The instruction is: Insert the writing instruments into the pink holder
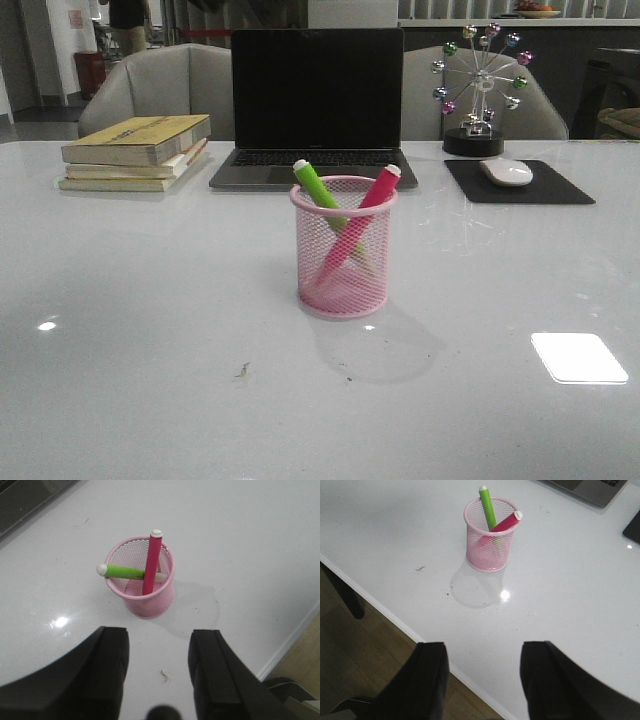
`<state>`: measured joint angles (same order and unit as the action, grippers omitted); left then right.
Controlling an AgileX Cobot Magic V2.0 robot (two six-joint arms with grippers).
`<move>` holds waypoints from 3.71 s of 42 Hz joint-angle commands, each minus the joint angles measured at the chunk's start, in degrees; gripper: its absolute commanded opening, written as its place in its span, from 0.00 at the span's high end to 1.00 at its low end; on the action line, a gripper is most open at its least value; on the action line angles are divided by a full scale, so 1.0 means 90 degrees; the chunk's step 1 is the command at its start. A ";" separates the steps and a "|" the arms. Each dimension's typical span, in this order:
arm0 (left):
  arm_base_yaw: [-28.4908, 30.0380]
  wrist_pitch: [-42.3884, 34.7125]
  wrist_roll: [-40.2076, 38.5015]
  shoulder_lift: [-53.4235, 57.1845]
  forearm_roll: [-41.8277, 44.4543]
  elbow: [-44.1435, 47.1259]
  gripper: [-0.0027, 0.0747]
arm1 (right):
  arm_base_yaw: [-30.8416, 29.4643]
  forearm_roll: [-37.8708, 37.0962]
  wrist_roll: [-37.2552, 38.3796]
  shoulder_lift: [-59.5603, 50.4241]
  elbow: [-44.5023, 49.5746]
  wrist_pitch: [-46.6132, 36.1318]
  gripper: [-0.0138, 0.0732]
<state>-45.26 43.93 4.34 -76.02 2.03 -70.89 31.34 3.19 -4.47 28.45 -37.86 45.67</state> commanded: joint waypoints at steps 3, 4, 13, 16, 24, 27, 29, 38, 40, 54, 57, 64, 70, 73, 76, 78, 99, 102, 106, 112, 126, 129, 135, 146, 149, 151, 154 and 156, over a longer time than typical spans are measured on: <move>0.0013 -0.0214 -0.0023 0.1058 -0.0225 0.0451 0.50 | -0.0019 -0.0010 0.0008 0.0013 -0.0164 -0.0419 0.33; 0.0013 -0.0214 -0.0023 0.1172 -0.0225 0.0561 0.50 | -0.0019 -0.0010 0.0008 0.0013 -0.0164 -0.0419 0.33; 0.0013 -0.0214 -0.0023 0.2289 -0.0225 0.1669 0.50 | -0.0019 -0.0010 0.0008 0.0013 -0.0164 -0.0419 0.33; 0.0013 -0.0214 -0.0023 0.2601 -0.0225 0.1996 0.50 | -0.0019 -0.0010 0.0008 0.0013 -0.0164 -0.0419 0.33; 0.0013 -0.0408 -0.0028 0.3284 -0.0225 0.2722 0.50 | -0.0019 -0.0010 0.0008 0.0013 -0.0094 -0.0420 0.33; 0.0013 -0.0449 -0.0038 0.3461 -0.0225 0.2877 0.50 | -0.0019 -0.0010 0.0002 0.0013 -0.0044 -0.0429 0.33; 0.0013 -0.0461 -0.0052 0.3548 -0.0225 0.2940 0.50 | -0.0019 -0.0010 0.0002 0.0013 -0.0020 -0.0422 0.33; 0.0013 -0.0449 -0.0065 0.3558 -0.0225 0.2986 0.59 | -0.0019 -0.0010 0.0002 0.0013 -0.0019 -0.0421 0.35; 0.0013 -0.0449 -0.0128 0.3558 -0.0225 0.2986 0.65 | -0.0019 -0.0010 0.0002 0.0013 -0.0019 -0.0407 0.39; 0.0013 -0.0449 -0.0662 0.3558 0.0113 0.2986 0.85 | -0.0019 -0.0010 0.0002 0.0013 -0.0019 -0.0363 0.77; 0.0013 -0.0395 -0.0662 0.3558 0.0100 0.2986 0.85 | -0.0019 -0.0010 0.0002 0.0013 -0.0019 -0.0363 0.77; 0.0013 -0.0394 -0.0662 0.3558 0.0100 0.2986 0.85 | -0.0019 -0.0010 0.0002 0.0013 -0.0019 -0.0363 0.77; 0.0013 -0.0394 -0.0662 0.3558 0.0100 0.2986 0.85 | -0.0019 -0.0010 0.0002 0.0013 -0.0019 -0.0363 0.77; 0.0013 -0.0394 -0.0662 0.3558 0.0100 0.2986 0.85 | -0.0019 -0.0010 0.0002 0.0013 -0.0019 -0.0357 0.77; 0.0013 -0.0394 -0.0662 0.3558 0.0100 0.2986 0.85 | -0.0019 -0.0010 0.0002 0.0013 -0.0019 -0.0357 0.77; 0.0013 -0.0394 -0.0662 0.3558 0.0100 0.2986 0.85 | -0.0019 -0.0010 0.0002 0.0013 -0.0019 -0.0357 0.77; 0.2549 -0.2203 -0.0662 0.6102 -0.0138 0.4794 0.85 | -0.0019 -0.0010 0.0002 0.0013 -0.0019 -0.0303 0.77; 0.3053 -0.2374 -0.0662 0.6746 -0.0370 0.5324 0.85 | -0.0019 -0.0010 0.0002 0.0013 -0.0019 -0.0303 0.77; 0.3634 -0.2598 -0.0662 0.7535 -0.0441 0.5995 0.85 | -0.0019 -0.0010 0.0002 0.0013 -0.0019 -0.0303 0.77; 0.4372 -0.3564 -0.0662 0.8339 -0.0470 0.7010 0.85 | -0.0019 -0.0010 0.0002 0.0013 -0.0019 -0.0303 0.77; 0.4514 -0.4881 -0.0662 0.8605 -0.0481 0.7941 0.85 | -0.0019 -0.0010 0.0002 0.0013 -0.0019 -0.0275 0.77; 0.4514 -0.4937 -0.0662 0.8605 -0.0481 0.7941 0.85 | -0.0019 -0.0010 0.0002 0.0013 -0.0019 -0.0275 0.77; 0.4514 -0.4945 -0.0662 0.8593 -0.0481 0.7941 0.85 | -0.0019 -0.0010 0.0002 0.0013 -0.0019 -0.0273 0.77; 0.4514 -0.5061 -0.0610 0.8593 -0.0481 0.7941 0.85 | -0.0019 -0.0010 0.0002 0.0013 -0.0019 -0.0273 0.77; 0.4514 -0.5132 -0.0268 0.8593 -0.0683 0.7941 0.85 | -0.0019 -0.0010 0.0002 0.0013 -0.0019 -0.0273 0.77; 0.4514 -0.5154 -0.0095 0.8593 -0.0817 0.7941 0.85 | -0.0019 -0.0010 0.0002 0.0013 -0.0019 -0.0273 0.77; 0.4514 -0.5174 -0.0015 0.8593 -0.0884 0.7941 0.85 | -0.0019 -0.0010 0.0002 0.0013 -0.0019 -0.0273 0.77; 0.4514 -0.5174 -0.0015 0.8593 -0.0884 0.7941 0.85 | -0.0019 -0.0010 0.0002 0.0013 -0.0019 -0.0273 0.77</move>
<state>-4.62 2.63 3.46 0.22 -4.88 0.35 31.34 3.19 -4.47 28.45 -36.50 47.02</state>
